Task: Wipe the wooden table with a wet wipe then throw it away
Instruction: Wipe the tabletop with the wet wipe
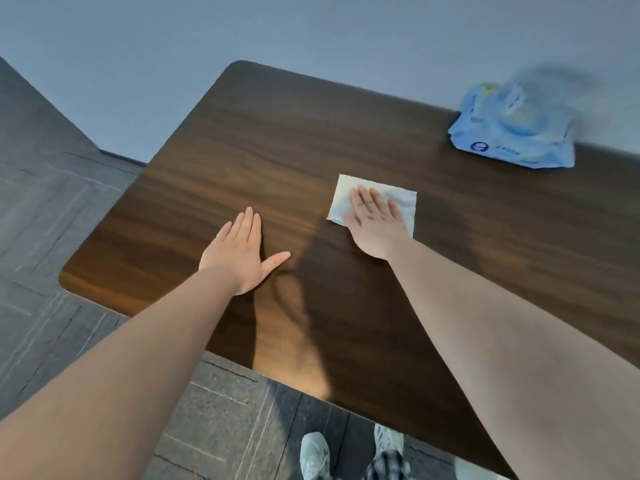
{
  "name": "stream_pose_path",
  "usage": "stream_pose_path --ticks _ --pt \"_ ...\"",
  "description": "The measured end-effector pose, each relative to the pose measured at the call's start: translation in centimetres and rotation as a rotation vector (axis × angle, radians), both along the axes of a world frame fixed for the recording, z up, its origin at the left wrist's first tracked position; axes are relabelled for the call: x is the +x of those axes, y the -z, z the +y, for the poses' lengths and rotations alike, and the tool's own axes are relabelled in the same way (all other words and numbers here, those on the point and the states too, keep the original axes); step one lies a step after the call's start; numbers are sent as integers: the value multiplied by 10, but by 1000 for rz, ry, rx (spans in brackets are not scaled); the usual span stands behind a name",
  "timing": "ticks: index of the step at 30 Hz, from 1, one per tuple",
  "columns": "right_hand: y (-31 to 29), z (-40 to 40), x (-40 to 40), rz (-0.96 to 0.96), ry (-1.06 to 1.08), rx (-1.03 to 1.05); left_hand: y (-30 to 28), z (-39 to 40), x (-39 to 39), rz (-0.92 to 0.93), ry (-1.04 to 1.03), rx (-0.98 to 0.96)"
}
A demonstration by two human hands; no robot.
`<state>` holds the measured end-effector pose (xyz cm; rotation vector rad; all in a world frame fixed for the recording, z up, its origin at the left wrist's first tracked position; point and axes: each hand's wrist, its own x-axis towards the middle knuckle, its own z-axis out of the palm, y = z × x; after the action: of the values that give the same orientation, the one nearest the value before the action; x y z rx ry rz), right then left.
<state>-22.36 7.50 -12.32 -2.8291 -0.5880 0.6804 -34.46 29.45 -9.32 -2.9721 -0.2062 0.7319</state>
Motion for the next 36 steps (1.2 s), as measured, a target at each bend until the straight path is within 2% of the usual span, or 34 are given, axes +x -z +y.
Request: stream_pose_path --ticks 12,20,26,32,36 --pt "-2 -330 -27 -6 622 -86 19 -262 71 -127 405 -262" --pt "-3 -487 -67 -29 940 -115 30 -379 101 -76 592 -202" --pt "0 -525 -80 -10 962 -132 34 -389 101 -82 554 -149" --pt "-4 -511 -83 6 973 -155 28 -388 103 -28 528 -169" --pt "-4 -486 -83 18 891 -167 20 -383 98 -19 510 -240"
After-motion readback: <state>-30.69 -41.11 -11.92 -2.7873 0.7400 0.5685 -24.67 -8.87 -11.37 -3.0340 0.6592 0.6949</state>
